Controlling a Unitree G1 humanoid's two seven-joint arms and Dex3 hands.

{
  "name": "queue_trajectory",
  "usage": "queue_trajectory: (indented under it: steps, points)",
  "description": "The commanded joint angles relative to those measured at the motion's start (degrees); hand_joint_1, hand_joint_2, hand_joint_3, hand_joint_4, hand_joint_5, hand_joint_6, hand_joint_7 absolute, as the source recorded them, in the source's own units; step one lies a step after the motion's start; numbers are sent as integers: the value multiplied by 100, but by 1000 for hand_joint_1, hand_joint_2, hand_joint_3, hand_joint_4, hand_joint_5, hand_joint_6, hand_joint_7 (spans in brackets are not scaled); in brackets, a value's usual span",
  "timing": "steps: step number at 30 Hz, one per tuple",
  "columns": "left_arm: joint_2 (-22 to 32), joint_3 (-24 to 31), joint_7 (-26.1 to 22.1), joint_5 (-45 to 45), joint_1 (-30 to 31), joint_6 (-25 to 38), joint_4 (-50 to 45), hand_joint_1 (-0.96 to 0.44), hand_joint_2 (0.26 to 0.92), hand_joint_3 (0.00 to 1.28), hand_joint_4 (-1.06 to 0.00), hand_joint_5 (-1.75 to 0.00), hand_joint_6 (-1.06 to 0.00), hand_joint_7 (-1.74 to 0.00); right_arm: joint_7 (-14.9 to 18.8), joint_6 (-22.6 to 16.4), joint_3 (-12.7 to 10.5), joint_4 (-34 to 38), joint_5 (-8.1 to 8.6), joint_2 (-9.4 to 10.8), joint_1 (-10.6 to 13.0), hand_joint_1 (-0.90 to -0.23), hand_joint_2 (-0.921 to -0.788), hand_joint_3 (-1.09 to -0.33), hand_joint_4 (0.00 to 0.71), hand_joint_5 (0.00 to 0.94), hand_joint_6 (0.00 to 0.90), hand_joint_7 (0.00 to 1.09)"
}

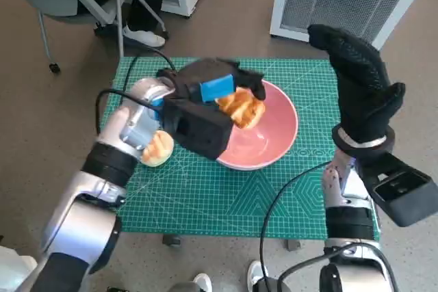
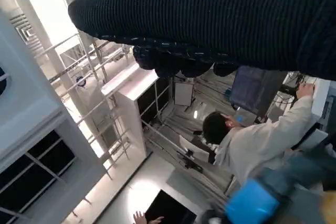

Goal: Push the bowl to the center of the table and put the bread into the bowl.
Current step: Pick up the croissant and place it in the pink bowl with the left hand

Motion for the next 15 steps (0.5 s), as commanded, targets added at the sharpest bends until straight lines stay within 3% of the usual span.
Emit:
queue_trajectory:
  steps: [1,5,15]
  points:
    - [42,-77,-273,38,-105,178,-147,-300,846,8,-26,-21,-222,-48,-83,-16,-15,9,-64,-8,152,-562,-921,-814,-1,444,-1,625]
    - [202,25,-239,-56,102,99,-487,-375,842,4,-5,-4,-203,-18,-91,-2,-7,8,-49,-2,155,-563,-921,-814,-1,441,-1,625]
    - [945,485,-229,-380,771,-227,-1705,-393,848,5,1,1,-193,-7,-108,65,45,-105,-23,26,207,-564,-921,-813,-1,431,-1,621]
